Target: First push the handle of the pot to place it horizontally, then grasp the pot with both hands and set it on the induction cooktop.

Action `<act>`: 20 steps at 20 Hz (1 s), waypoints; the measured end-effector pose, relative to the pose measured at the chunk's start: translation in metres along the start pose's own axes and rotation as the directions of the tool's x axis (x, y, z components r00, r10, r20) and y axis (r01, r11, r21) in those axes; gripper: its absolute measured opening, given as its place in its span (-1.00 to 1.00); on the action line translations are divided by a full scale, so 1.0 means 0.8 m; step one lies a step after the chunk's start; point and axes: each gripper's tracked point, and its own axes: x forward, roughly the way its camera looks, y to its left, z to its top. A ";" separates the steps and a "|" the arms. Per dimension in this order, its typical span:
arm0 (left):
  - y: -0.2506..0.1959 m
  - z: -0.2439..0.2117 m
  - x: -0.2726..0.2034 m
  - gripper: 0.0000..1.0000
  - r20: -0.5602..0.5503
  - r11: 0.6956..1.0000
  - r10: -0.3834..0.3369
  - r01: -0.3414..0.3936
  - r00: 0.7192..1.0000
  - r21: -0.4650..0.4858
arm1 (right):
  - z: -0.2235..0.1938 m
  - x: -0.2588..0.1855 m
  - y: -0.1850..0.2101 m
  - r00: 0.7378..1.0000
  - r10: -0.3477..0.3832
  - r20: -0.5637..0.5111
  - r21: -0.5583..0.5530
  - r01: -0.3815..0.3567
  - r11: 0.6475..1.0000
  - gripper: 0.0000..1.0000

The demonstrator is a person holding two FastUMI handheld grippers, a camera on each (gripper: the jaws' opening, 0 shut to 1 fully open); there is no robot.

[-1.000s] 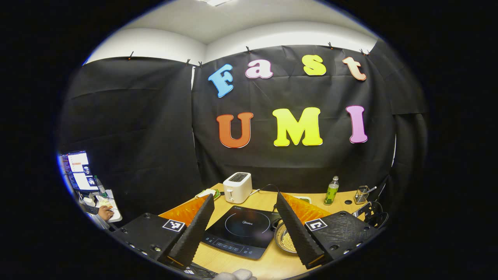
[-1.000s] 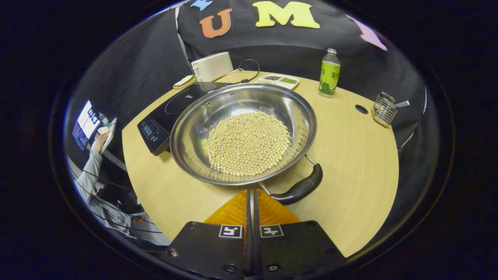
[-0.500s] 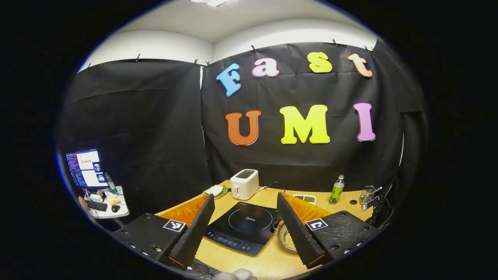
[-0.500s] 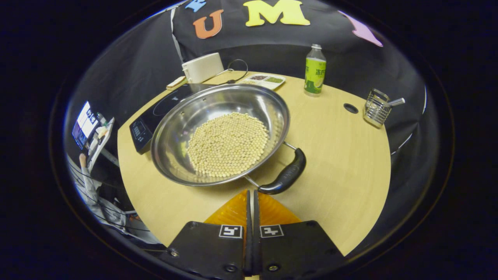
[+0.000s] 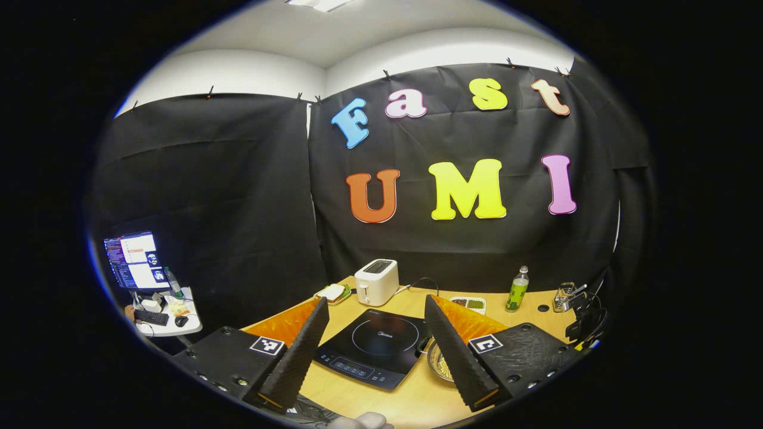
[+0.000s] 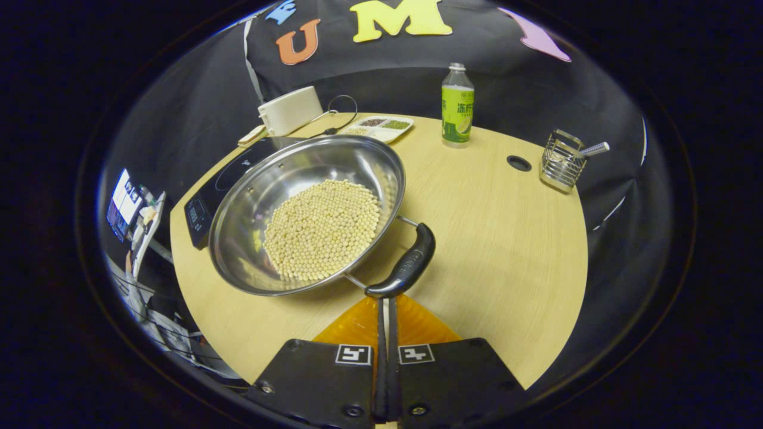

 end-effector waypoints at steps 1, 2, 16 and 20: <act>0.002 0.001 0.000 0.92 0.001 1.000 -0.002 0.002 1.000 0.000 | 0.002 0.001 -0.002 1.000 -0.004 0.000 0.005 0.004 1.000 -0.92; 0.004 0.002 0.001 0.92 0.003 1.000 -0.001 0.001 1.000 0.001 | 0.003 0.002 -0.004 1.000 -0.009 0.002 0.012 0.009 1.000 -0.92; 0.011 -0.022 0.061 0.94 0.004 0.986 -0.163 0.163 0.987 0.022 | 0.003 -0.056 -0.005 0.978 -0.186 0.096 0.072 0.179 0.981 -0.82; 0.008 -0.028 0.083 0.93 0.015 0.968 -0.251 0.251 0.968 0.019 | 0.007 -0.094 -0.004 0.946 -0.286 0.152 0.097 0.274 0.957 0.00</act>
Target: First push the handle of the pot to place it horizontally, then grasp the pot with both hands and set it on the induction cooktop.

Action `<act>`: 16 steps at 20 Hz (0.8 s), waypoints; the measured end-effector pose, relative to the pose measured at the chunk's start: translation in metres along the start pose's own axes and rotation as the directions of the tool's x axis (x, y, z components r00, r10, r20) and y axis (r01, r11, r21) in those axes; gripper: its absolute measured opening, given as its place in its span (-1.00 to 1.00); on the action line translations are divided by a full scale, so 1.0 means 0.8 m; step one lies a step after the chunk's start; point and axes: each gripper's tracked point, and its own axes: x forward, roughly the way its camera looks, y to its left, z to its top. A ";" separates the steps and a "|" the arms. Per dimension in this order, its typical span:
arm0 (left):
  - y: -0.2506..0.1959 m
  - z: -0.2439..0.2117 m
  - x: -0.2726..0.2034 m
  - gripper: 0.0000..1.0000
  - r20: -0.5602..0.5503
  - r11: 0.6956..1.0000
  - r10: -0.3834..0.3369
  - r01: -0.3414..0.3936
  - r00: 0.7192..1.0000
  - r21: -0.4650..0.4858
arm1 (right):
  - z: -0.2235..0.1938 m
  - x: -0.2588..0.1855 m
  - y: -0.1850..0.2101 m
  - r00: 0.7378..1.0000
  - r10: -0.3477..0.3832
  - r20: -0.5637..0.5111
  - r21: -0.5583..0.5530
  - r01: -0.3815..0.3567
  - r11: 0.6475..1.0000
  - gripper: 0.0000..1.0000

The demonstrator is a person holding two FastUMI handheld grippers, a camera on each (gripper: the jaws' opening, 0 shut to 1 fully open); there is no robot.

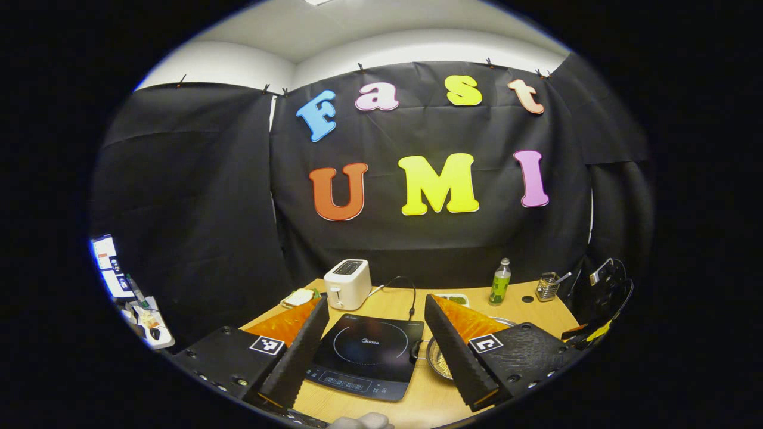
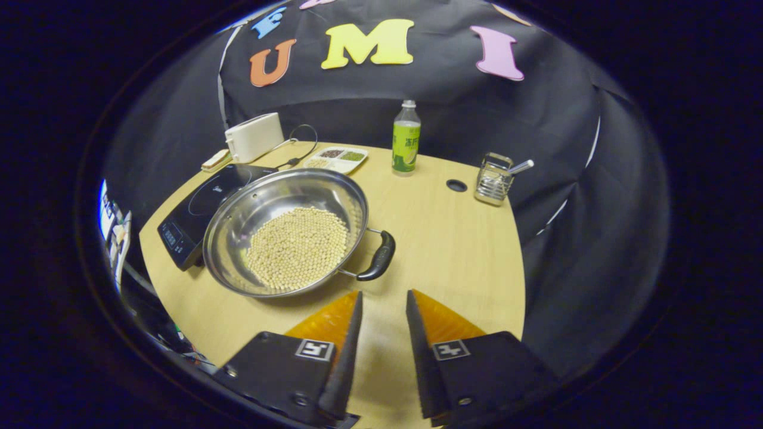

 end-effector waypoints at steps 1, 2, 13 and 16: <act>0.002 -0.007 0.005 0.94 -0.005 1.000 -0.023 0.023 1.000 0.001 | 0.003 -0.010 0.001 1.000 -0.015 0.015 0.015 0.015 1.000 0.30; 0.004 -0.011 0.010 0.92 -0.005 0.999 -0.045 0.045 0.999 0.003 | 0.007 -0.018 0.002 0.999 -0.036 0.031 0.037 0.035 0.999 0.48; 0.002 -0.114 0.091 0.94 -0.136 0.978 -0.209 0.209 0.968 -0.012 | 0.023 -0.060 0.028 0.985 -0.152 0.085 0.160 0.137 0.978 0.93; -0.024 -0.155 0.117 0.93 -0.200 0.971 -0.240 0.236 0.950 -0.045 | 0.029 -0.044 0.029 0.986 -0.141 0.084 0.176 0.124 0.976 0.97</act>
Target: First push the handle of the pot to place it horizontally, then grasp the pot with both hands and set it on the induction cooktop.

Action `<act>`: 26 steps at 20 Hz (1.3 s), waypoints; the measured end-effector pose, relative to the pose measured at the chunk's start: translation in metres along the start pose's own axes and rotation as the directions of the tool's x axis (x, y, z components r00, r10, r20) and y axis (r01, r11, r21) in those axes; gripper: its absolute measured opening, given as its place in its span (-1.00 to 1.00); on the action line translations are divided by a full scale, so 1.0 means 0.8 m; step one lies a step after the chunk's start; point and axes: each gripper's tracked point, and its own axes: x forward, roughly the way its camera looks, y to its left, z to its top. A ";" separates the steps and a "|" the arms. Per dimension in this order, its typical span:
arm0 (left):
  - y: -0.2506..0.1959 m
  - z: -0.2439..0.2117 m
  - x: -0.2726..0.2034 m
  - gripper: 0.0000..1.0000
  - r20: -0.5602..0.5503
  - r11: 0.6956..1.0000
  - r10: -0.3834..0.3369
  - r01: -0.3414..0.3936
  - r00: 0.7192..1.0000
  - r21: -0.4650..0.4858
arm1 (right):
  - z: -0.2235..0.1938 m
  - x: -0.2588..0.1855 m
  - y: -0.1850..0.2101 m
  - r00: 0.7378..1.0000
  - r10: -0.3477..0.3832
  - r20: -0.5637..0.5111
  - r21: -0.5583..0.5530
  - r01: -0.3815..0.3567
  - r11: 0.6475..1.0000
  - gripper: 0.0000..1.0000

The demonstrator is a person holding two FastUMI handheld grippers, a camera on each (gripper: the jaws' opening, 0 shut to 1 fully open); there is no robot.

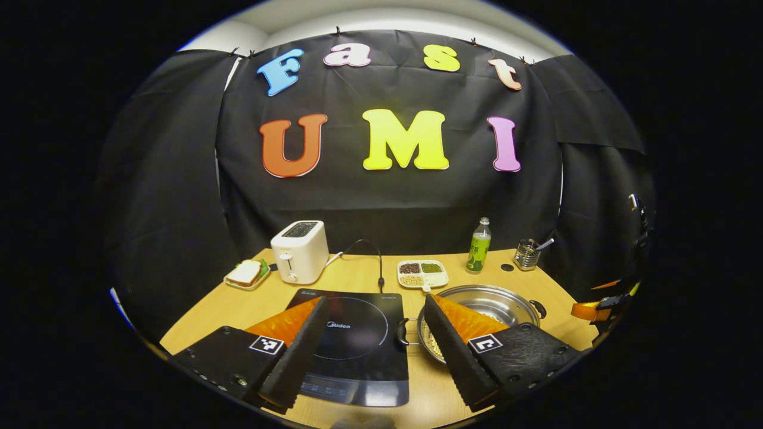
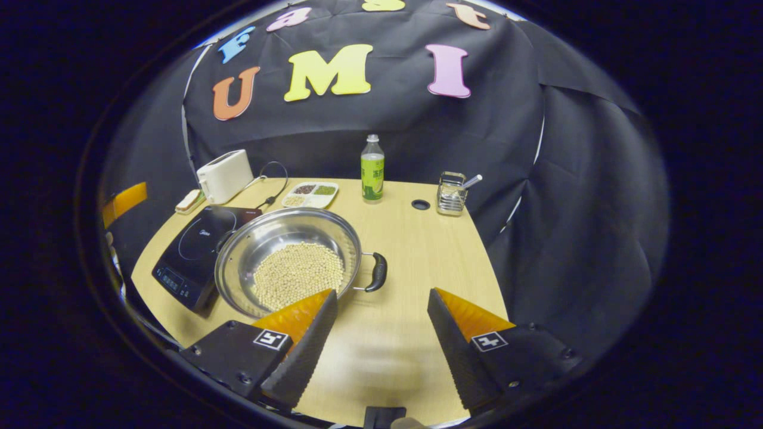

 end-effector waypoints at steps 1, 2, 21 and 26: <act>-0.006 -0.015 0.015 0.93 -0.028 1.000 -0.008 0.008 1.000 -0.009 | 0.000 0.010 0.002 1.000 0.010 -0.009 0.010 -0.009 1.000 0.93; -0.010 -0.029 0.028 0.94 -0.048 1.000 -0.006 0.005 0.999 -0.011 | -0.001 0.019 0.005 1.000 0.022 -0.017 0.019 -0.022 1.000 0.93; -0.056 -0.178 0.176 0.80 -0.375 0.999 0.022 -0.012 0.927 0.030 | -0.029 0.173 0.031 0.967 0.122 -0.223 0.021 -0.121 0.992 0.83; -0.058 -0.180 0.181 0.73 -0.390 0.996 0.058 -0.029 0.919 0.080 | -0.040 0.184 0.035 0.953 0.138 -0.271 0.020 -0.138 0.990 0.69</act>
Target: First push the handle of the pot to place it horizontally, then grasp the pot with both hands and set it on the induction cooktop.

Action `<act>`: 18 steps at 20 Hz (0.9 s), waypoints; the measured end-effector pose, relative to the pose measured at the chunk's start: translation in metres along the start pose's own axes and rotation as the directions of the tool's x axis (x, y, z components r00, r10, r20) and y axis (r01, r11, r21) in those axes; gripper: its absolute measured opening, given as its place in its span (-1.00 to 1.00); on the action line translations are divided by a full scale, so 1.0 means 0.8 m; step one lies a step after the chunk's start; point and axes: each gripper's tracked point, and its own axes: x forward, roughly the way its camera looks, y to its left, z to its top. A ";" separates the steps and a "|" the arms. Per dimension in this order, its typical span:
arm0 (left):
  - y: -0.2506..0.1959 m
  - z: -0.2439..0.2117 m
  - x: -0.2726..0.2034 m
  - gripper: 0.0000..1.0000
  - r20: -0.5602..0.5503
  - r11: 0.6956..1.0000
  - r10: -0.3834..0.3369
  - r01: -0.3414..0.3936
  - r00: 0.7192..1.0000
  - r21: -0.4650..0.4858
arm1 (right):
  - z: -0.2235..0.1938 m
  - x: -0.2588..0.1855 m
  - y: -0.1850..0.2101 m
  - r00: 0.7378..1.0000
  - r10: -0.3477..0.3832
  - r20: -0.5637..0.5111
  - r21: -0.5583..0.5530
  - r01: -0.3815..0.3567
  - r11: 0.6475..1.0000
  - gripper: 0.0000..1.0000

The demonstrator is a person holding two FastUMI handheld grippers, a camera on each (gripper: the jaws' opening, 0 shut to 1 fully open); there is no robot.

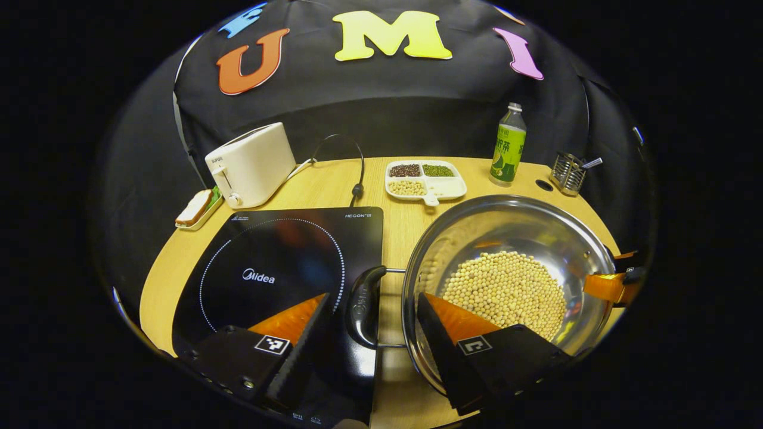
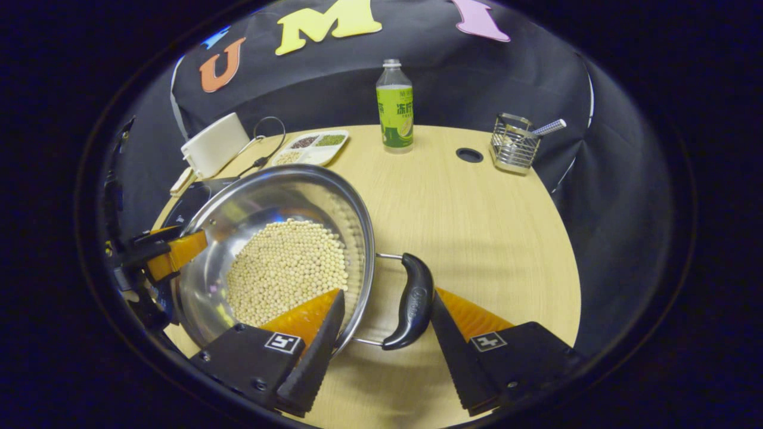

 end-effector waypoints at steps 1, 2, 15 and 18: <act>0.000 -0.001 0.000 0.72 -0.007 1.000 0.004 -0.004 1.000 0.010 | 0.000 0.000 -0.001 1.000 -0.007 -0.013 0.000 0.007 1.000 0.63; -0.001 0.000 0.001 0.72 -0.007 1.000 0.004 -0.004 1.000 0.010 | -0.002 0.000 0.000 1.000 -0.015 -0.025 -0.002 0.015 1.000 0.62; -0.007 0.005 -0.006 0.14 -0.053 0.999 -0.027 0.026 0.998 -0.019 | -0.002 -0.001 0.000 0.991 -0.076 -0.110 0.066 0.084 0.994 0.21; -0.009 0.005 -0.008 0.10 -0.060 0.999 -0.037 0.036 0.997 -0.016 | -0.008 -0.007 -0.002 0.991 -0.072 -0.114 0.108 0.085 0.990 0.10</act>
